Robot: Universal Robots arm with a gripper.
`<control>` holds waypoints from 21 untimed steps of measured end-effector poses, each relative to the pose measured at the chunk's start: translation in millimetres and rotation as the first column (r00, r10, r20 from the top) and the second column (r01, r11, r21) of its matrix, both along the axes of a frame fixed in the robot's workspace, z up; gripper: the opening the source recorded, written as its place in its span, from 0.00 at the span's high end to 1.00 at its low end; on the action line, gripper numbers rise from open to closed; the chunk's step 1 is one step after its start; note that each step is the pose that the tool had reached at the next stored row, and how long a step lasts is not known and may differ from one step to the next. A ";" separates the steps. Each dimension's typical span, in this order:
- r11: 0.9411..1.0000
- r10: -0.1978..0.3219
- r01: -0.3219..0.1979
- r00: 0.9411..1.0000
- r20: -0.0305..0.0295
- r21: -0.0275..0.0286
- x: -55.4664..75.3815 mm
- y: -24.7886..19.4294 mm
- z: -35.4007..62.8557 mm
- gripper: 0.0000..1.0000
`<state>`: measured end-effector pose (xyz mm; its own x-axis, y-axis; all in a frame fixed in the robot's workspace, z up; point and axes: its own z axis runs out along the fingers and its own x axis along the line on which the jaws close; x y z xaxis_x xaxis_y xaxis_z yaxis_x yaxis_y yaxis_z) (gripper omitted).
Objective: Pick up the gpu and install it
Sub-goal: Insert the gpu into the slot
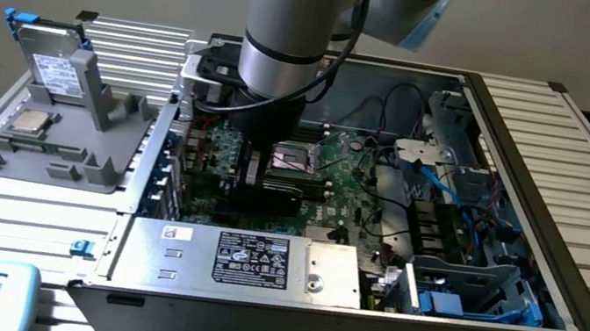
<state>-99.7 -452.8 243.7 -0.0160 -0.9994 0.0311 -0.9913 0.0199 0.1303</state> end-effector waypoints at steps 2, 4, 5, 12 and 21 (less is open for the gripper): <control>1.000 0.000 0.000 1.000 0.000 -0.001 -0.1 0.0 0.0 0.73; 1.000 0.000 0.000 1.000 0.000 -0.002 -0.3 0.0 0.0 0.73; 1.000 0.000 0.000 1.000 0.000 -0.002 -0.3 0.0 0.0 0.73; 1.000 0.000 0.000 1.000 0.000 -0.005 -0.4 0.0 -0.1 0.73; 1.000 0.000 0.000 1.000 0.000 -0.010 -0.5 0.0 -0.1 0.73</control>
<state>-100.2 -452.7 243.7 -0.0161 -0.9990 0.0414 -0.9913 0.0213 0.1302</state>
